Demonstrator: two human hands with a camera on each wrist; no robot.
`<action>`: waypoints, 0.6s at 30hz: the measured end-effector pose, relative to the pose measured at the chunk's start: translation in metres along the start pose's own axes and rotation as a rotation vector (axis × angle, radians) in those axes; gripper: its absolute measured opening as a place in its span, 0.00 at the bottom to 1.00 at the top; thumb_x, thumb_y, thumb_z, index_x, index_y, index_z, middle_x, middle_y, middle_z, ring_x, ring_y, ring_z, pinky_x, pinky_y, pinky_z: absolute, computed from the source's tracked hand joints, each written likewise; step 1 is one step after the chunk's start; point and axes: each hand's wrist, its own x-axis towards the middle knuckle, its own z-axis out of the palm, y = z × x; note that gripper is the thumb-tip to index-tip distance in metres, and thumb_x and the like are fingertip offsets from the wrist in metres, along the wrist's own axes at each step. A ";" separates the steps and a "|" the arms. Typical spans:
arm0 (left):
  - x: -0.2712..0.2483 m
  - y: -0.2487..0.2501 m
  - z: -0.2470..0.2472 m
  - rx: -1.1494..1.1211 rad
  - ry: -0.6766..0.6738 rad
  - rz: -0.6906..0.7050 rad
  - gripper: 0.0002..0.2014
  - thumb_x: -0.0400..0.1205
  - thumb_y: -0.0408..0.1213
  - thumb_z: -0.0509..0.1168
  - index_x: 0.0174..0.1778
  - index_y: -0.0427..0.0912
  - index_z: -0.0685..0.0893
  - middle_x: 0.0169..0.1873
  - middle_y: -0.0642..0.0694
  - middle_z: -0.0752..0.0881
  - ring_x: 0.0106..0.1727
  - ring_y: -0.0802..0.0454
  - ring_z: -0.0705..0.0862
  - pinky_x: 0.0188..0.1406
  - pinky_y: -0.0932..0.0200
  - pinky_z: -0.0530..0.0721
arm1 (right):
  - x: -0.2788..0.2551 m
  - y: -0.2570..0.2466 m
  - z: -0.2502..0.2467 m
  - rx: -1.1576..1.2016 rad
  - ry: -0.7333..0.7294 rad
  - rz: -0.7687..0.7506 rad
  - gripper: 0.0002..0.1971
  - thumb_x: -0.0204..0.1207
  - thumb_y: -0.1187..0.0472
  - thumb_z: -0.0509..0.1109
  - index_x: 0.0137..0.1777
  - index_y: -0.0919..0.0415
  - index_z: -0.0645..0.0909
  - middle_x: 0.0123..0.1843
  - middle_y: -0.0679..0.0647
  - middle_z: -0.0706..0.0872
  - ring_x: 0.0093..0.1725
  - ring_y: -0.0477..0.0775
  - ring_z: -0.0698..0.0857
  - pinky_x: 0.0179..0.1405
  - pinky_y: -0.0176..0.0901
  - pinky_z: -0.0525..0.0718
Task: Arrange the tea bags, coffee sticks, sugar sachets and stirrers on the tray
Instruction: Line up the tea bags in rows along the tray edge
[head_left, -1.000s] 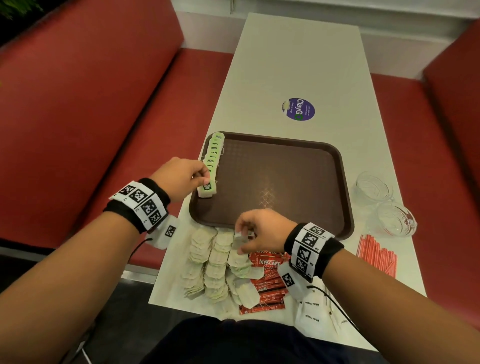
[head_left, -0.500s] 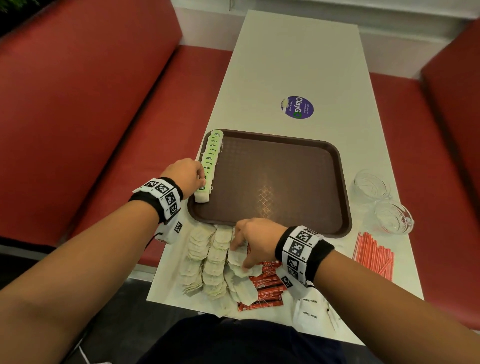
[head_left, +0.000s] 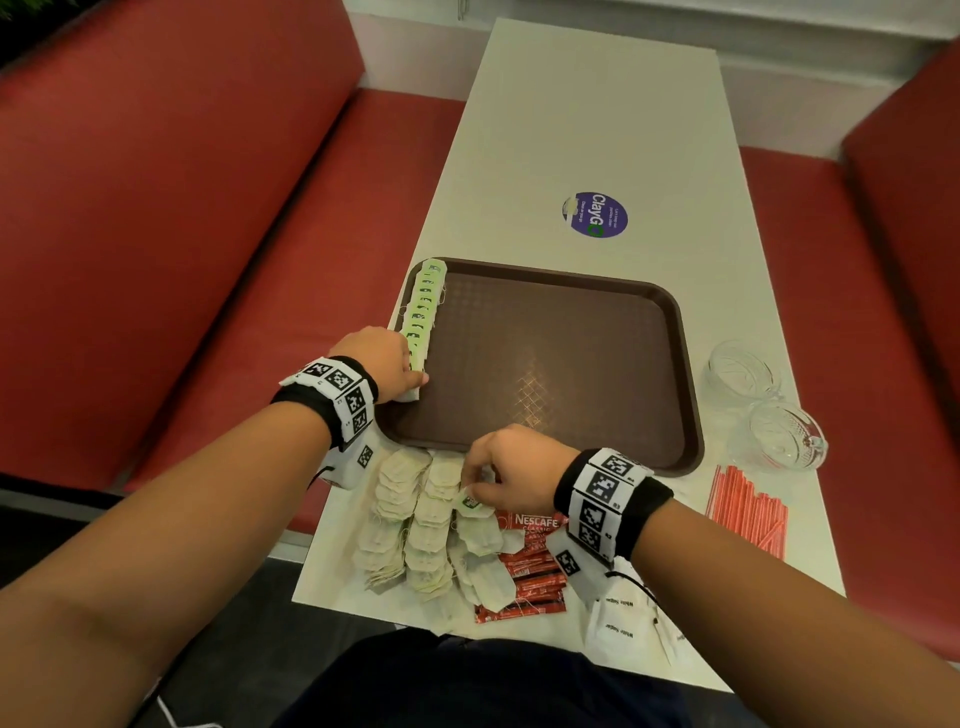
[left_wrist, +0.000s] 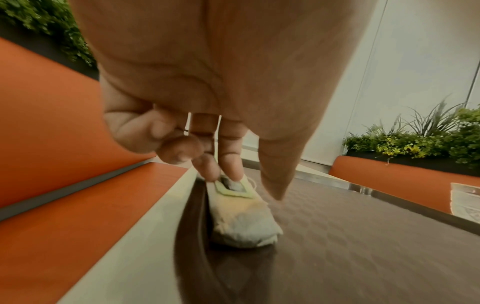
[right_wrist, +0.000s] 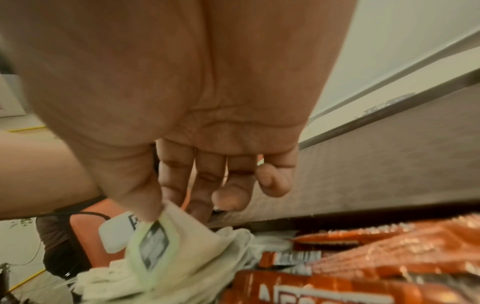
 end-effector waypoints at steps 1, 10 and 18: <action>0.002 0.002 0.001 0.013 -0.003 -0.018 0.21 0.77 0.64 0.68 0.43 0.47 0.84 0.41 0.47 0.86 0.44 0.46 0.85 0.46 0.51 0.87 | 0.000 0.001 0.000 0.011 0.028 0.014 0.06 0.80 0.56 0.69 0.50 0.52 0.88 0.48 0.44 0.88 0.41 0.41 0.82 0.48 0.43 0.83; 0.009 0.011 0.001 0.067 -0.025 -0.041 0.19 0.76 0.59 0.69 0.45 0.44 0.81 0.41 0.45 0.84 0.40 0.45 0.83 0.34 0.54 0.79 | 0.000 0.002 0.002 0.100 0.147 0.054 0.09 0.88 0.52 0.61 0.49 0.57 0.71 0.32 0.46 0.77 0.29 0.46 0.73 0.30 0.44 0.72; -0.057 0.019 -0.010 -0.188 -0.034 0.357 0.06 0.80 0.53 0.70 0.43 0.57 0.84 0.41 0.59 0.83 0.43 0.61 0.81 0.43 0.60 0.79 | -0.001 0.006 -0.004 0.139 0.215 0.075 0.11 0.87 0.49 0.63 0.47 0.53 0.69 0.32 0.46 0.76 0.29 0.45 0.73 0.29 0.41 0.68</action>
